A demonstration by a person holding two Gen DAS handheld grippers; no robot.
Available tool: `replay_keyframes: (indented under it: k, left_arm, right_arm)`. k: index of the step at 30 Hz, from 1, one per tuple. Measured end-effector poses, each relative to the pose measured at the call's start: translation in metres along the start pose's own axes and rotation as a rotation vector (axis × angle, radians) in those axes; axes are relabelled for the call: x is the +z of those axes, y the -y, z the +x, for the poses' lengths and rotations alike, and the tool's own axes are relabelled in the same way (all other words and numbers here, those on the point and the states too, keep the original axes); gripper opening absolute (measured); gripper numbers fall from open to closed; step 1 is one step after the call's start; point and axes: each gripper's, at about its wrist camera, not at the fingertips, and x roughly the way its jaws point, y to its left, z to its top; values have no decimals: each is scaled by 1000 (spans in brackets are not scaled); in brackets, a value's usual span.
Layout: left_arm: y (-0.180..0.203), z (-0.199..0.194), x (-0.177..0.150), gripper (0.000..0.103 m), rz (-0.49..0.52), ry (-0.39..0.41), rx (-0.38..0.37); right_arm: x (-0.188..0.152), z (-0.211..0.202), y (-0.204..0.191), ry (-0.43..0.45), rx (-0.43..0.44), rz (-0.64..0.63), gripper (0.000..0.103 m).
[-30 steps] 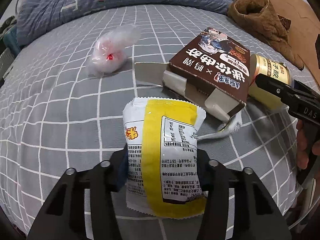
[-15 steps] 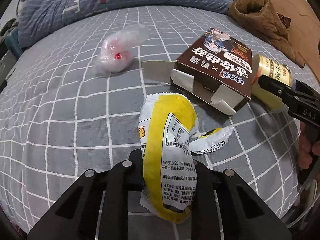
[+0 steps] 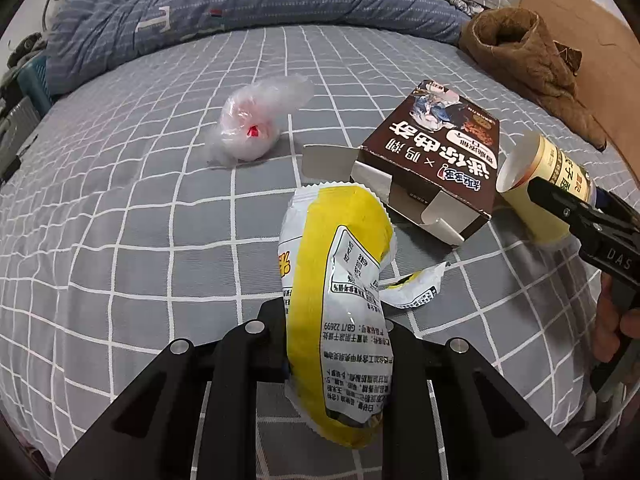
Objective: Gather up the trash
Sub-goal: 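Carry the yellow packet and yellow cup over the trash bin with both tools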
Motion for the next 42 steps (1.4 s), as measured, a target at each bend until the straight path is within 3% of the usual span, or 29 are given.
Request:
replay_keyframes:
  k: [24,42]
  left_arm:
    - [-1,-30,-13,18,-14,34,-37]
    - [-5,-60,-45,17,-49,61,-41]
  right_arm:
    - [-9,-48,-22,35,-52,34,90]
    - [-28,-91,-43,64,-62,58,90]
